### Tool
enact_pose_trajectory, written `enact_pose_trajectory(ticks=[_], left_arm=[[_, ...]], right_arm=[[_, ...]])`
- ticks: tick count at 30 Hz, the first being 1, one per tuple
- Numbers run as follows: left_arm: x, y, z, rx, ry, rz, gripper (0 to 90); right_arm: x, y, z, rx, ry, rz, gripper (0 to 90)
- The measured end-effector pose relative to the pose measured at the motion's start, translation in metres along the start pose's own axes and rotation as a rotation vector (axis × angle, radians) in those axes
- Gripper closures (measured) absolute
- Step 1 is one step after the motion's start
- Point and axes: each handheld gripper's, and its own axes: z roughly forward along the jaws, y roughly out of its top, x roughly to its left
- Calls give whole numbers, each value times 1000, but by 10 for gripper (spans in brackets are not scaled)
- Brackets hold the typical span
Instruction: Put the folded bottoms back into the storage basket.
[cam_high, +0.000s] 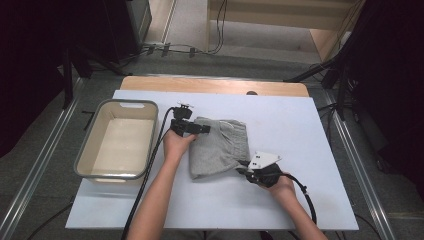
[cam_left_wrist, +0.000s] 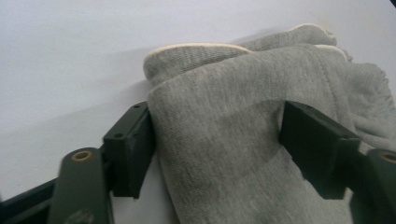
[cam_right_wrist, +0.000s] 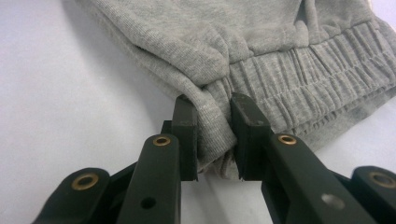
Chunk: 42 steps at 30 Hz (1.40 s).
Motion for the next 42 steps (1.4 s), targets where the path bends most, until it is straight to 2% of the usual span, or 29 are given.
enact_pose_trajectory(ticks=[10,12,15,17,26,42], left_arm=[[2,-3,0,-28,26,-16,548],[4,-4,-1,-36,19,-19,582],[5,-5,-3,-49,2,-22,683],[5,-5,-4,-51,-1,-19,710],[2,-5,-8,-59,-10,2,732],[-7,-8,-20,-124,-30,36,735]], right_arm=[[0,0,0,0,-2,-4,712],[0,0,0,-3,-6,-8,712],[1,0,0,-1,-10,-15,711],[1,1,0,-6,-15,-20,712],[0,0,-1,-4,-4,2,713],[-2,2,-7,-44,-4,43,715]])
